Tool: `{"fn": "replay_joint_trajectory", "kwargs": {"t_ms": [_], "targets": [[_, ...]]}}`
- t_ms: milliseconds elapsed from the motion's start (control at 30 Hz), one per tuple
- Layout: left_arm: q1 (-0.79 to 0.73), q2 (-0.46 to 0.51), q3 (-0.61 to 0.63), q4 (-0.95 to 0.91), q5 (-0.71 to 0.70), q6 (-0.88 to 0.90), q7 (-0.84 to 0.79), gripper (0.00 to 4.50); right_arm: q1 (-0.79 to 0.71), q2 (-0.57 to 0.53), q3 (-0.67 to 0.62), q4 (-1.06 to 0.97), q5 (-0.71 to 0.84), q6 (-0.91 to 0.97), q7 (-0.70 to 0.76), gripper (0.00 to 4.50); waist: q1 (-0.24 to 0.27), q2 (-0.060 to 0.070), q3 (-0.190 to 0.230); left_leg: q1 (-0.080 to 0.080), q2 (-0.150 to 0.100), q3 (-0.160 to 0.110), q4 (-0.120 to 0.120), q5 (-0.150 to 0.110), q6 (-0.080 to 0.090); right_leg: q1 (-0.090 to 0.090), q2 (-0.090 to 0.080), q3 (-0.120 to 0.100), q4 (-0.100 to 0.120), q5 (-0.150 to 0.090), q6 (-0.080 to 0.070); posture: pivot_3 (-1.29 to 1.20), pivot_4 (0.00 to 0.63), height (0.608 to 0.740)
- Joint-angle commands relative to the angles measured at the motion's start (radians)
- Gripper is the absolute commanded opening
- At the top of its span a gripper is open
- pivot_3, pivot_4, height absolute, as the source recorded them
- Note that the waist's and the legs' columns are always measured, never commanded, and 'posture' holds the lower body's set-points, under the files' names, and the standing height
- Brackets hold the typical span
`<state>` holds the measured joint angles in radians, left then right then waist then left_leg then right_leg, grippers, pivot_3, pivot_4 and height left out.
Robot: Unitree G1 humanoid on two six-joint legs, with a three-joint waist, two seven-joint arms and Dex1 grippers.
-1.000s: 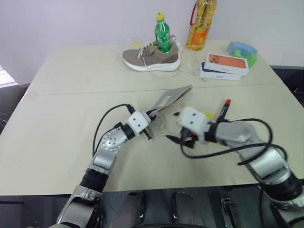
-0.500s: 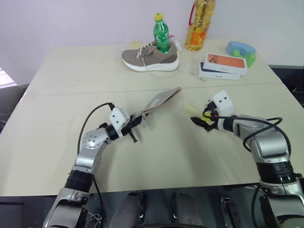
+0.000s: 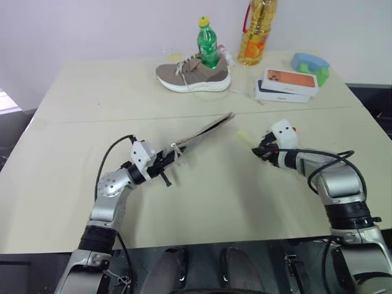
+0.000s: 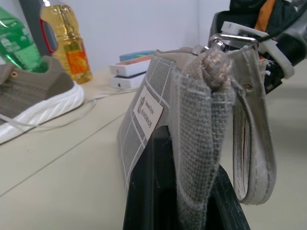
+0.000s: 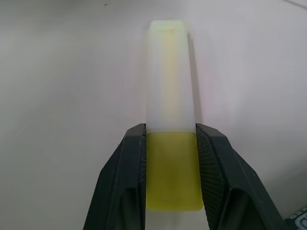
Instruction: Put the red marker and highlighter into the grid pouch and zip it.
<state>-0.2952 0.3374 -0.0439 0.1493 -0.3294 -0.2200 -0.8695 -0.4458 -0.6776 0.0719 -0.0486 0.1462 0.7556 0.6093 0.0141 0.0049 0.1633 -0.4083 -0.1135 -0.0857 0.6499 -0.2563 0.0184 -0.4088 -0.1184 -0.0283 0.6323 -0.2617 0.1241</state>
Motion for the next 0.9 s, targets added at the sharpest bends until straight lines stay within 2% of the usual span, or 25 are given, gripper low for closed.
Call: {"fn": "replay_joint_trajectory", "kwargs": {"t_ms": [33,133,233,400,900], "targets": [[-0.019,0.011,0.029,-0.017,-0.02,0.0,-0.008,0.0,0.038,-0.1,0.014,-0.15,-0.059,-0.135,0.058,0.88,0.001,0.0,0.0,0.0,0.0,0.0,0.0,0.0,0.0,0.0,0.0,0.0,0.0,0.0,0.0,0.0,0.15,0.74],[-0.034,0.019,0.038,0.005,-0.031,-0.003,-0.029,0.0,0.092,-0.163,-0.04,-0.275,-0.023,-0.187,0.118,0.88,-0.002,0.0,0.0,0.0,0.0,0.0,0.0,0.0,0.0,0.0,0.0,0.0,0.0,0.0,0.0,0.0,0.15,0.74],[-0.045,0.016,0.039,0.02,-0.035,-0.008,-0.055,0.0,0.111,-0.164,-0.121,-0.366,0.045,-0.131,0.127,0.88,-0.003,0.0,0.0,0.0,0.001,0.0,0.0,0.0,0.0,0.0,0.0,0.0,0.0,0.0,0.0,0.0,0.15,0.74],[-0.058,0.004,0.035,0.048,-0.029,-0.02,-0.083,0.0,0.094,-0.148,-0.188,-0.451,0.127,-0.038,0.116,0.88,0.0,0.0,0.0,0.0,0.001,0.0,0.0,0.0,0.0,0.001,0.0,0.0,0.0,0.0,0.0,0.0,0.15,0.74],[-0.063,-0.046,0.005,0.048,-0.004,-0.051,-0.112,0.0,0.069,-0.127,-0.14,-0.446,0.157,0.038,0.077,0.88,-0.001,0.0,0.0,0.0,0.001,0.0,0.001,0.0,0.0,0.001,0.0,0.0,0.0,0.0,0.0,0.0,0.15,0.74]]}}
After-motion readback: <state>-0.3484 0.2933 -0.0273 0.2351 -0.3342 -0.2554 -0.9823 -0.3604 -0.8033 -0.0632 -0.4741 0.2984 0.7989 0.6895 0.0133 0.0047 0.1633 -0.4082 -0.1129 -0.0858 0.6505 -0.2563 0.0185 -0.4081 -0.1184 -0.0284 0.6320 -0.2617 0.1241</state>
